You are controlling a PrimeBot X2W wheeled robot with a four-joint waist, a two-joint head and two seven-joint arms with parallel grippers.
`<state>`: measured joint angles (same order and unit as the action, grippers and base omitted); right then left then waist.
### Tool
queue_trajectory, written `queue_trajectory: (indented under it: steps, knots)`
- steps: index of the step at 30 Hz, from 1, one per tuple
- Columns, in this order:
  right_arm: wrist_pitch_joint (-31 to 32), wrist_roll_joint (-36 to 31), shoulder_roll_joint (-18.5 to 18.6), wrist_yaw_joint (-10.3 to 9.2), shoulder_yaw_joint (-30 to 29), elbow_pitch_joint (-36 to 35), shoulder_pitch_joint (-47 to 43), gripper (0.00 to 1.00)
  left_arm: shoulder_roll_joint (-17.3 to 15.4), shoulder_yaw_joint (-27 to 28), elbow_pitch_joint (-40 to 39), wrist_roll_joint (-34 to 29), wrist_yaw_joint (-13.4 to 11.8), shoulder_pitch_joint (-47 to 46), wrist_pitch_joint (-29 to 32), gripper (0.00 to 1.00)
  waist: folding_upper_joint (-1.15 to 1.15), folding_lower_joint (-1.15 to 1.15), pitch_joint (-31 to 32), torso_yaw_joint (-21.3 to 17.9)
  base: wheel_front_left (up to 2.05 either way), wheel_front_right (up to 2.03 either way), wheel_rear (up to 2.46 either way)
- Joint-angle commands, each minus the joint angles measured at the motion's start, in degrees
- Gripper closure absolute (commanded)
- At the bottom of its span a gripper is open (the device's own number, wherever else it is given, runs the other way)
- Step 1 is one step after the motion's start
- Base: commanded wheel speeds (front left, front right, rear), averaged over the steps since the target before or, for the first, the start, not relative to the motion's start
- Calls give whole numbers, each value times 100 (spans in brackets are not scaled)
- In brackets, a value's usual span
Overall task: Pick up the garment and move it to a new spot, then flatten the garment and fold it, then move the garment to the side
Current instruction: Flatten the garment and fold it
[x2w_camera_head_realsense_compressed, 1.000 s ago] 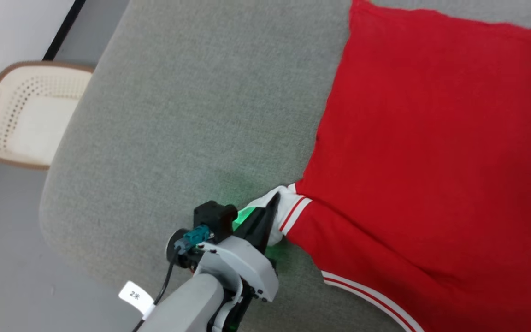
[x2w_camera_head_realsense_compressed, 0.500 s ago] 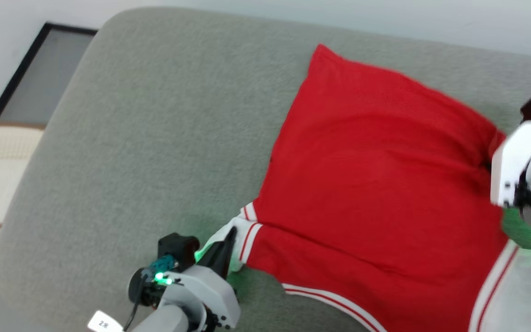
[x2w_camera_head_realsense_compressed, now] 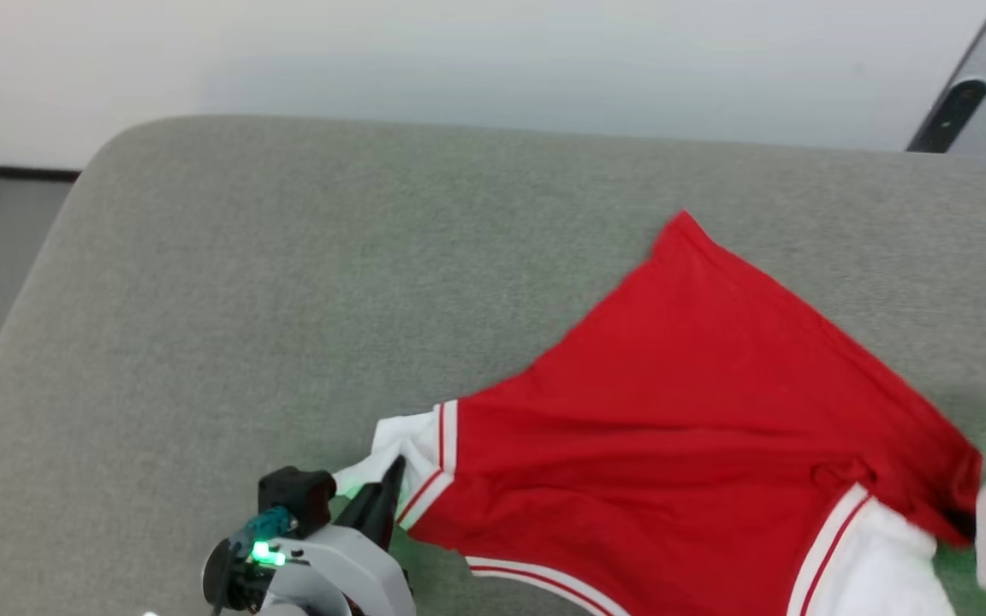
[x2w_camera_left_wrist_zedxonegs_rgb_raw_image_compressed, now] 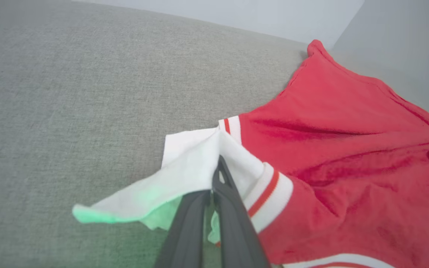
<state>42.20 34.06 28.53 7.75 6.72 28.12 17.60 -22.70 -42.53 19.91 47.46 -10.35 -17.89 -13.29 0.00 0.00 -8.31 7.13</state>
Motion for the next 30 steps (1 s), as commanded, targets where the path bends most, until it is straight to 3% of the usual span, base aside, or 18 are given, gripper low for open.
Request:
queue_trajectory:
  steps: [1, 7, 12, 14, 15, 16, 23, 30]
  knots:
    - [229, -120, -94, -47, -64, 48, -590, 100, -41, -12, -35, 29, -30, 86, 21, 100, 0, 0, 166, -176, 0, 0, 0]
    - [496, -519, -640, -30, -645, -670, -1228, 100, -104, -1, -158, 60, -91, 181, 72, 100, 0, 0, 185, -293, 0, 0, 0]
    - [651, -962, -1015, -30, -808, -483, -1049, 100, -115, -20, -108, 96, -99, 233, 75, 100, 0, 0, 267, -381, 0, 0, 0]
    - [682, -1136, -1120, -30, -850, -177, -945, 60, -98, -40, -52, 99, -74, 293, 60, 100, 0, 0, 346, -408, 0, 0, 0]
    - [686, -1215, -1144, -30, -833, -53, -913, 17, -85, -54, -14, 113, -58, 320, 57, 100, 0, 0, 396, -411, 0, 0, 0]
    - [652, -1288, -1170, -30, -847, 62, -874, 0, -73, -68, 23, 127, -46, 345, 55, 100, 0, 0, 460, -413, 0, 0, 0]
    - [593, -1289, -1170, -30, -791, -78, -856, 0, -51, -53, 147, 227, -30, 638, -3, 100, 0, 0, 857, -482, 0, 0, 0]
    - [283, -1010, -975, -30, -922, -1426, -1312, 0, -55, 42, 161, 291, -50, 821, -86, 100, 0, 0, 1030, -533, 0, 0, 0]
